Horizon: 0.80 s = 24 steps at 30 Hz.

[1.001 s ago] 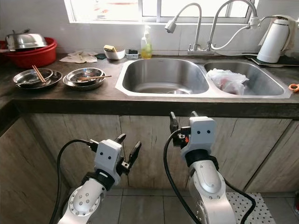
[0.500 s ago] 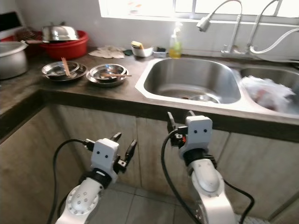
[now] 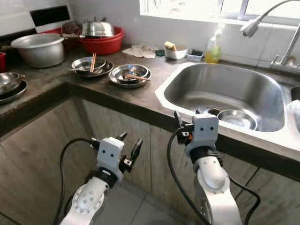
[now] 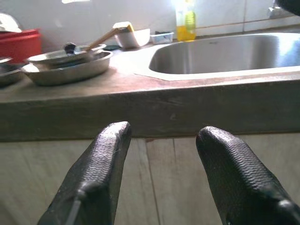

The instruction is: Kitchen organization

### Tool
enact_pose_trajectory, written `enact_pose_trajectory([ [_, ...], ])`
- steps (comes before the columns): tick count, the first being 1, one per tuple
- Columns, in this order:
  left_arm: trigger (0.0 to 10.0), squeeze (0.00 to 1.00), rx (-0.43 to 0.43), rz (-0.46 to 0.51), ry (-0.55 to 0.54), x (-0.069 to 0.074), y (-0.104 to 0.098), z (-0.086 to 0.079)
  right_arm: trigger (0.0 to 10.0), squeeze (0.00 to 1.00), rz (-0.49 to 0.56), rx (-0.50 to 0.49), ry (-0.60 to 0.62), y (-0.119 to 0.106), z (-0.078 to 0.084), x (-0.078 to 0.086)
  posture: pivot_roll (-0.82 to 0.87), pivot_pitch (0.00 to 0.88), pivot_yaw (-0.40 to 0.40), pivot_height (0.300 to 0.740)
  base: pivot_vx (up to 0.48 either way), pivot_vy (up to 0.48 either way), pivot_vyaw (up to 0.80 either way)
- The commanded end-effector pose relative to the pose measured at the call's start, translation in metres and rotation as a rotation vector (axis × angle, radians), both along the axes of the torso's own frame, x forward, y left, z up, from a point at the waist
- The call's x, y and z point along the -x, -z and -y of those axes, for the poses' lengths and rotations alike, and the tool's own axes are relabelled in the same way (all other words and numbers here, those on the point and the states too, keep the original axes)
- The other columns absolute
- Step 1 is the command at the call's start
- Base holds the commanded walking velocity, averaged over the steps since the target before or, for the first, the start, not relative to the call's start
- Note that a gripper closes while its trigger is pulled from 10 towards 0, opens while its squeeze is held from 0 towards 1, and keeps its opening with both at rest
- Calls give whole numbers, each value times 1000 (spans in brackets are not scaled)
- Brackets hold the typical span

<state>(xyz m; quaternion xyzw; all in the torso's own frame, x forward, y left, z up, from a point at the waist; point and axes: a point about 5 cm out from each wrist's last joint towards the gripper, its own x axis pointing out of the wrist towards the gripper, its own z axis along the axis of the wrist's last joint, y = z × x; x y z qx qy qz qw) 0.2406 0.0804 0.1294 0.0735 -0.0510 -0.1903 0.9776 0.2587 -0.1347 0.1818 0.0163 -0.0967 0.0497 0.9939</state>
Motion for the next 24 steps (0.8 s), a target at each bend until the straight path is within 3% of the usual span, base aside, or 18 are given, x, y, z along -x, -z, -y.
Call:
enact_pose_trajectory([
  [1,10000,0,-12,-1,-12,0,0,-4,10000,0,0,-11,-17,-1,-4,-1,1,0,-50,740,0,0,0],
  [7,10000,0,-14,-1,-19,0,0,-4,10000,0,2,-1,-41,-2,-6,0,-1,0,-49,740,0,0,0],
  [13,10000,0,-21,4,-27,-1,0,-4,10000,0,8,1,-52,-3,-7,-2,1,0,-51,740,0,0,800],
  [16,10000,0,-22,1,-32,-1,0,-5,10000,0,4,-8,-50,-3,-7,-3,0,0,-51,740,0,0,0],
  [24,10000,0,-24,-1,-35,-1,1,-6,10000,0,12,-14,-44,-6,-4,-6,0,0,-50,740,274,0,0],
])
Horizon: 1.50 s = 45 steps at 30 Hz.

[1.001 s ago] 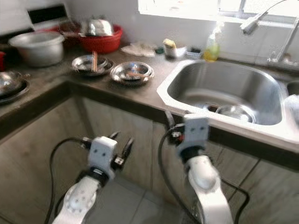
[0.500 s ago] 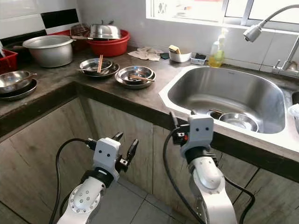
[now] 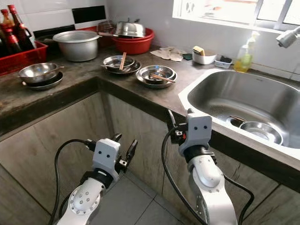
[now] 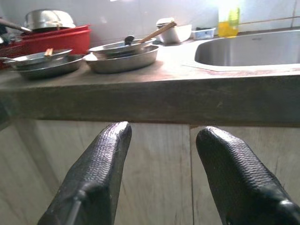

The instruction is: Kitchen organization

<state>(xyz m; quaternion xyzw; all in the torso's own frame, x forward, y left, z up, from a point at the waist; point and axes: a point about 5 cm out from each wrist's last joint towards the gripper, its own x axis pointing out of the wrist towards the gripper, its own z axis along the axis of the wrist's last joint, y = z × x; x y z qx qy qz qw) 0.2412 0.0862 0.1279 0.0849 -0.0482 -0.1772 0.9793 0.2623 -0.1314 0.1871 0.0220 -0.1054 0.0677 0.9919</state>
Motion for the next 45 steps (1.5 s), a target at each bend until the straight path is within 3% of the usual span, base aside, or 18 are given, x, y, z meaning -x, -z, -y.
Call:
enact_pose_trajectory([
  [1,10000,0,-2,-1,-6,-1,0,0,10000,0,-5,-5,-8,-1,-1,-3,0,0,-50,740,296,0,0],
  [45,10000,0,3,12,14,1,-1,2,10000,0,17,-12,-11,-5,1,-9,3,0,-51,740,352,0,0],
])
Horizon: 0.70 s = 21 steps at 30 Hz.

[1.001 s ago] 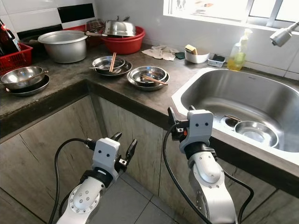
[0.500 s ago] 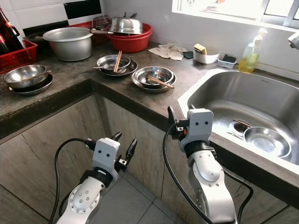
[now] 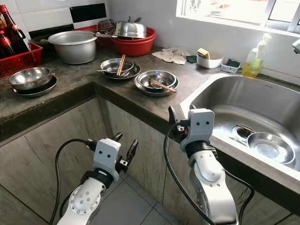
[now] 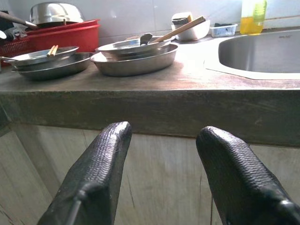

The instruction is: Kitchen organization

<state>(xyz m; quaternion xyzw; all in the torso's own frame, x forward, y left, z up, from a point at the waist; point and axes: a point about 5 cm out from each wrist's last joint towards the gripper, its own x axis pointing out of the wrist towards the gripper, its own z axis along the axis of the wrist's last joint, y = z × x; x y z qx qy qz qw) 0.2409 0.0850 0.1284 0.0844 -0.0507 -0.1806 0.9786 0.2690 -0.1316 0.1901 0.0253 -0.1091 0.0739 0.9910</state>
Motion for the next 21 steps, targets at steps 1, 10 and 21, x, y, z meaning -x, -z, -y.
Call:
enact_pose_trajectory([
  [1,10000,0,1,9,7,0,-1,1,10000,0,10,-7,1,-2,1,-2,3,0,-51,740,480,0,0],
  [10,10000,0,3,11,10,0,-1,1,10000,0,12,-7,5,-3,1,-3,3,0,-52,740,480,0,0],
  [21,10000,0,4,12,9,0,-2,2,10000,0,19,-11,8,-5,2,-3,0,0,-48,740,480,0,0],
])
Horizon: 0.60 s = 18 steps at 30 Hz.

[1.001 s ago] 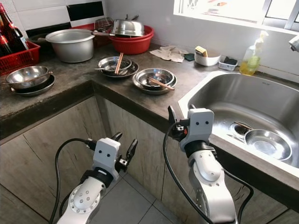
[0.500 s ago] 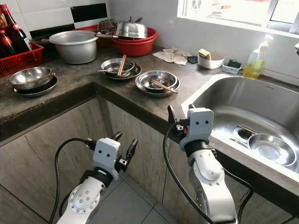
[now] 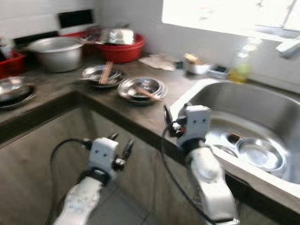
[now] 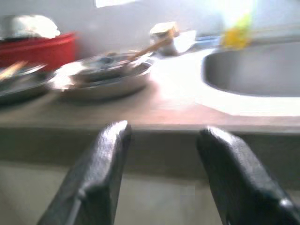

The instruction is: Kitchen organization

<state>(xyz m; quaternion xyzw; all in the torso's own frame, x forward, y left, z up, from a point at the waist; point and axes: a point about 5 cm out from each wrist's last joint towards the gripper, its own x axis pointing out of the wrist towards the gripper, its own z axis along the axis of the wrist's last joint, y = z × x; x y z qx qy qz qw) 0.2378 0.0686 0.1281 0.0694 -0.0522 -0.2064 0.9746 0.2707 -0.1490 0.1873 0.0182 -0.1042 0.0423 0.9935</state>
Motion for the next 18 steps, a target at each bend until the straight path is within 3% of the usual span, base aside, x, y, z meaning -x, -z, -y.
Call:
enact_pose_trajectory([
  [1,10000,0,-21,19,-46,-3,-2,-15,10000,0,36,-22,-55,-9,-15,-2,1,0,-51,740,480,0,0],
  [4,10000,0,-20,19,-46,-3,-2,-15,10000,0,44,-28,-55,-11,-15,-2,0,0,-50,740,420,0,0],
  [18,10000,0,-13,-1,-68,-3,1,-15,10000,0,65,-119,-40,-22,-6,-9,-2,0,-54,740,0,0,0],
])
